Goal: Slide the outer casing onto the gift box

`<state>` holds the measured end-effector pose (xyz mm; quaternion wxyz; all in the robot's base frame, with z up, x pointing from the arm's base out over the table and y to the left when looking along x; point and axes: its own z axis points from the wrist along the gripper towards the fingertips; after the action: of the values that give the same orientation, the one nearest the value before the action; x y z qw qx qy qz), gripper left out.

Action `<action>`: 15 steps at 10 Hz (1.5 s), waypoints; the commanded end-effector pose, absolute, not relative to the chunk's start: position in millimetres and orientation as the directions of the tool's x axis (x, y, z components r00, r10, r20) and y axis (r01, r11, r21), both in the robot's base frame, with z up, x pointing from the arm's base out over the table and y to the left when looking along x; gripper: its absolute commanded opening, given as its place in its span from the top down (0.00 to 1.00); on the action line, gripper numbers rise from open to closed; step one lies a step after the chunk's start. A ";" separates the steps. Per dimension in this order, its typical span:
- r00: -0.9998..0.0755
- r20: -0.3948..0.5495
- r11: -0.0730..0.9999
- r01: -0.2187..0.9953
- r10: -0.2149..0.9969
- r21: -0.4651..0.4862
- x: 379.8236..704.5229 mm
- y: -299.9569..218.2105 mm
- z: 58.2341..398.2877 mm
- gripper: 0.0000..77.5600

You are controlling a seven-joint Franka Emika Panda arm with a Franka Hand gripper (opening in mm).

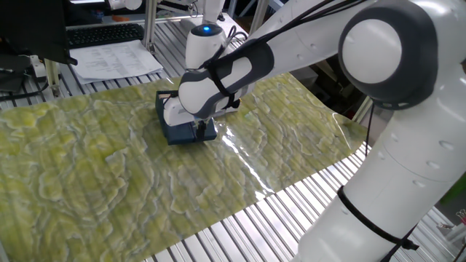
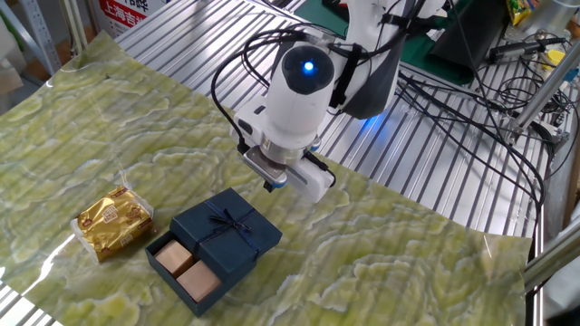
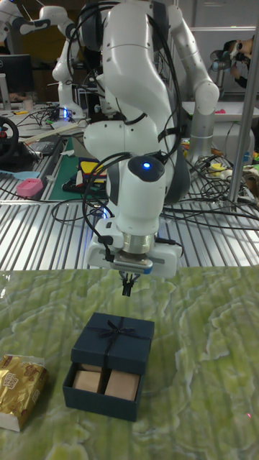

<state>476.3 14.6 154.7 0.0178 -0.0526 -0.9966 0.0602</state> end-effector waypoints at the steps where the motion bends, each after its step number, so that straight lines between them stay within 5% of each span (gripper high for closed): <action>1: -0.993 0.025 0.986 0.111 0.115 -0.121 477.0 13.0 151.0 1.00; 15: -0.980 0.018 0.980 0.195 0.196 -0.042 488.6 16.8 133.5 1.00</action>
<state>487.2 17.0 132.9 0.0078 -0.1062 -0.9940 0.0255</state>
